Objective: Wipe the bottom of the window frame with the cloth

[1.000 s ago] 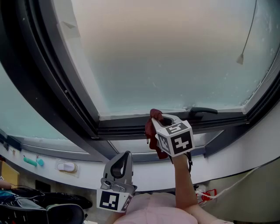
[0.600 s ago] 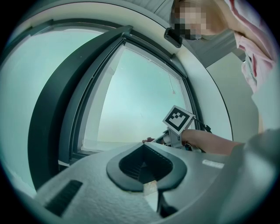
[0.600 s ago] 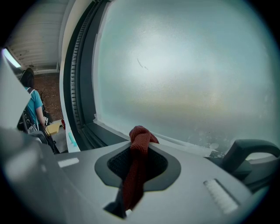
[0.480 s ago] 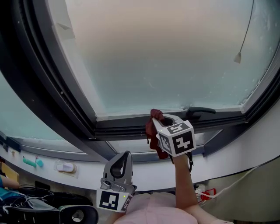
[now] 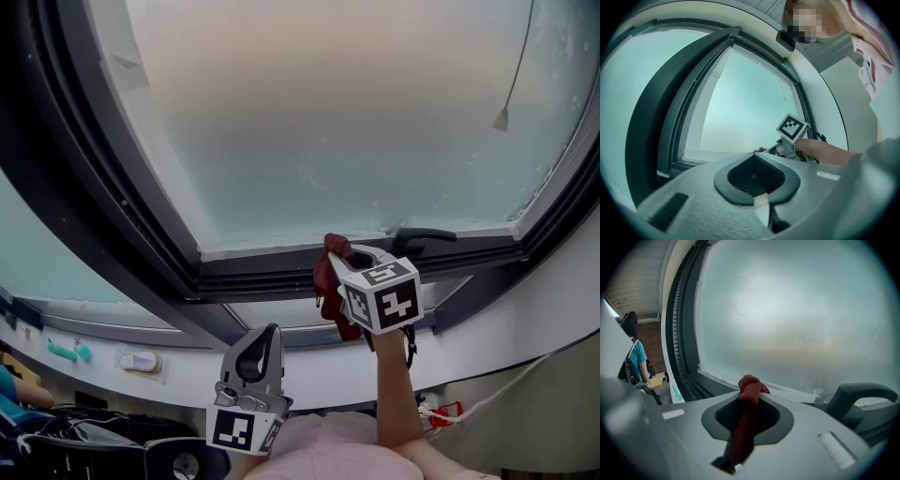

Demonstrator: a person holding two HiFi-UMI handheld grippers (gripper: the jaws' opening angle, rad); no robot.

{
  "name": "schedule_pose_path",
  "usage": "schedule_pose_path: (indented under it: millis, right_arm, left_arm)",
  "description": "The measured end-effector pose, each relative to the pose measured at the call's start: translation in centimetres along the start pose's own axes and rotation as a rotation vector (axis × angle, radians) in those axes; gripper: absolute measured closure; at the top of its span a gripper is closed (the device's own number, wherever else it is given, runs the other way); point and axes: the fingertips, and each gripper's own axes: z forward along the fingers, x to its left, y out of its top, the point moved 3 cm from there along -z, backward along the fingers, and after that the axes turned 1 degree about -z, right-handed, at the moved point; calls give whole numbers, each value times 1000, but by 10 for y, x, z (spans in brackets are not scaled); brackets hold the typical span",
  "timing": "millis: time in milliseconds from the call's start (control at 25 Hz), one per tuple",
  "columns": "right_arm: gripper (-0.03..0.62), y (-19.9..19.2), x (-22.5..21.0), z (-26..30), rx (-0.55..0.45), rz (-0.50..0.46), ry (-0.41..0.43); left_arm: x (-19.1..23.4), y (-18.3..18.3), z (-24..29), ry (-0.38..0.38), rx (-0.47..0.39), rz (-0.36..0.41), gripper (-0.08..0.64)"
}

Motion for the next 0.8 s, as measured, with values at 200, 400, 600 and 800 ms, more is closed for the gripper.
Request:
schedule_pose_path:
  millis: [200, 400, 600, 800]
  right_arm:
    - [537, -1, -4, -3, -2, 12, -1]
    - [537, -3, -7, -5, -5, 12, -3]
    - [537, -3, -9, -6, -6, 12, -9]
    - [537, -4, -13, -9, -1, -11, -45]
  left_arm:
    - [-2, 0, 2, -4, 1, -3, 560]
    - [-6, 0, 4, -15, 0, -5, 560]
    - [-7, 0, 5, -22, 1, -7, 560]
    - [-9, 0, 5, -29, 1, -9, 560]
